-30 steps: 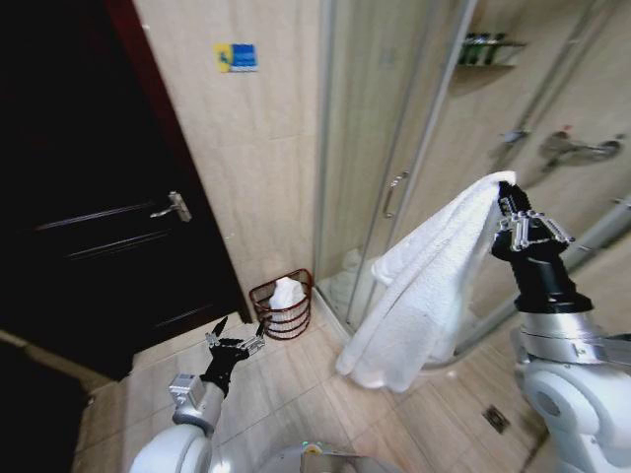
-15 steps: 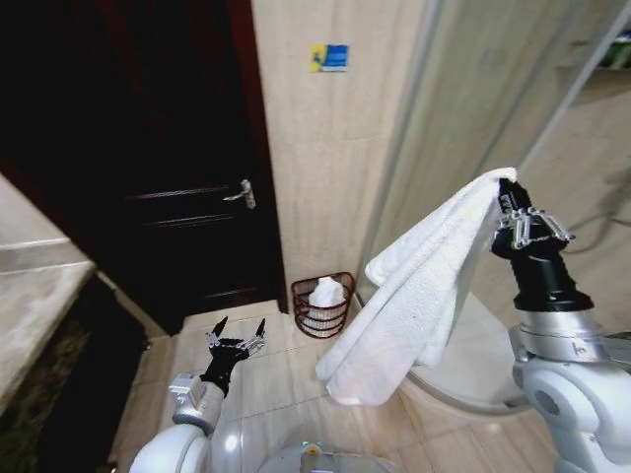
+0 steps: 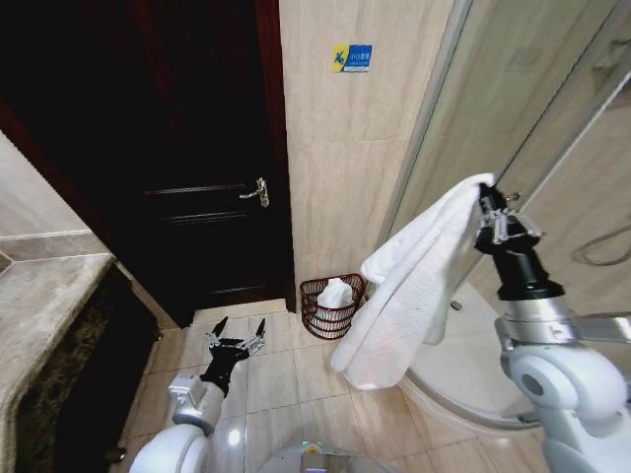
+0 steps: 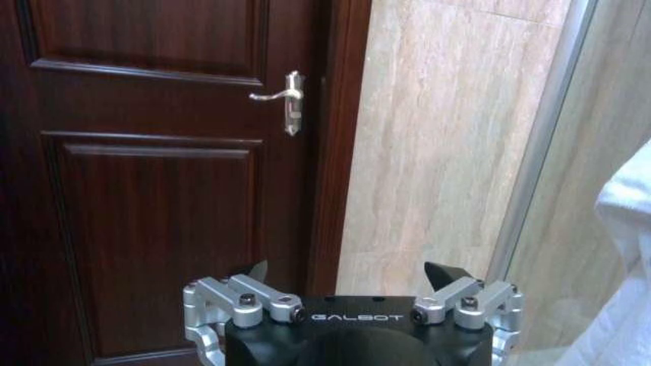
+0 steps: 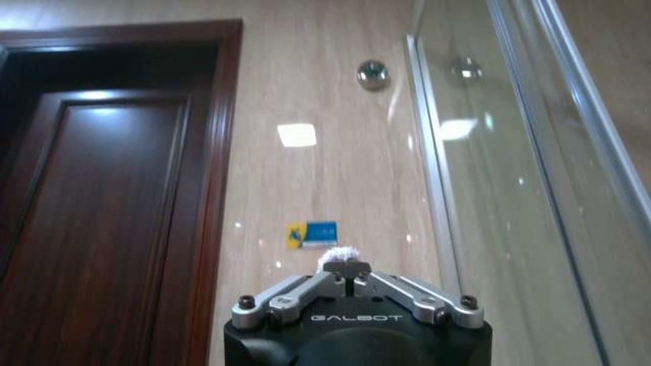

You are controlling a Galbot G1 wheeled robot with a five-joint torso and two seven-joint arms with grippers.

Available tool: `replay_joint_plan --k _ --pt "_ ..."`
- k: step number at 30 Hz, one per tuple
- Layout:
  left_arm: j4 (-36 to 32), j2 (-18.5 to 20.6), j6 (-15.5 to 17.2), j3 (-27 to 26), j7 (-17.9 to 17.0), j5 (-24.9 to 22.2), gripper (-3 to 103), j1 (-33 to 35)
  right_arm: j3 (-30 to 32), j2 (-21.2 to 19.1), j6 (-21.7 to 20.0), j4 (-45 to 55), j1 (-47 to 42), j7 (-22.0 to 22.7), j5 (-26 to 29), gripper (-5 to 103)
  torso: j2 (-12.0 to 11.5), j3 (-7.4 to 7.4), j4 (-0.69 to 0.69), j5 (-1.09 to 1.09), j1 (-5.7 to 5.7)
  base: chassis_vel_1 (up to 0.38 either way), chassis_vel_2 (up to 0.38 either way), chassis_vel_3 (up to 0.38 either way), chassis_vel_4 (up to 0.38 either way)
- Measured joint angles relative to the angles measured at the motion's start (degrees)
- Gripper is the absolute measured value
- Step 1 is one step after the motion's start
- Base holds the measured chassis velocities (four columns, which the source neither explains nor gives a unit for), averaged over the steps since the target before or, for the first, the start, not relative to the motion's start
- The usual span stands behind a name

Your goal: Discard the used towel into the hamper.

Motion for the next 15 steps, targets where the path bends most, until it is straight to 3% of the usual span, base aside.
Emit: replay_joint_plan --k 15 --pt "0.0 0.0 0.0 0.0 0.0 0.0 100 0.0 0.7 -0.7 1.5 1.3 1.4 -0.5 1.5 0 0.0 0.0 0.0 -0.01 0.0 0.0 0.0 0.0 0.0"
